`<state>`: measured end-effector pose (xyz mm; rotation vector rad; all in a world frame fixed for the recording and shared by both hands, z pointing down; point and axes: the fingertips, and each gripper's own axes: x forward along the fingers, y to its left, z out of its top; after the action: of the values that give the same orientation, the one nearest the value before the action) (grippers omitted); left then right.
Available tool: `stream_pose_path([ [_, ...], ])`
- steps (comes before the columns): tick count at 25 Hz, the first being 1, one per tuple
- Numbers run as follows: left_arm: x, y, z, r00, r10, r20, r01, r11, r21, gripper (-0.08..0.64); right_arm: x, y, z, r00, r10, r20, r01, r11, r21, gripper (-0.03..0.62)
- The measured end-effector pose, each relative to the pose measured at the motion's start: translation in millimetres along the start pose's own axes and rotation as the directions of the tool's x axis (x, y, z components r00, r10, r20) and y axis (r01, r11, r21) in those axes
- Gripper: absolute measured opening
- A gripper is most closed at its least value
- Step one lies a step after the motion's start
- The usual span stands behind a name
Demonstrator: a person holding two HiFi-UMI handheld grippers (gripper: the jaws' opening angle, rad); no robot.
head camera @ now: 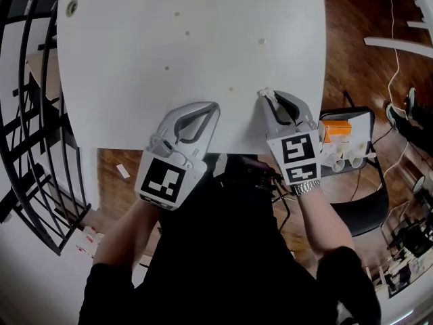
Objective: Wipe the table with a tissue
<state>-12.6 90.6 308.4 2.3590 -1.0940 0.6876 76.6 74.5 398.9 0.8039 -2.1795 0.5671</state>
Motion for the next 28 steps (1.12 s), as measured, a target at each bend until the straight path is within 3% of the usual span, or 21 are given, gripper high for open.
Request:
stream_pose_path([
  [12,-10,3,3,0.999,0.029,0.019,-0.03,1.0,0.008,0.015,2,5,6,1.0,0.019,0.003,-0.019,1.0,-0.017,0.052],
  [28,-23,19,1,0.999,0.031,0.028,-0.031,0.999,0.015,0.015,19,44,26,0.997,0.08,0.015,-0.079,0.995,-0.054,0.052],
])
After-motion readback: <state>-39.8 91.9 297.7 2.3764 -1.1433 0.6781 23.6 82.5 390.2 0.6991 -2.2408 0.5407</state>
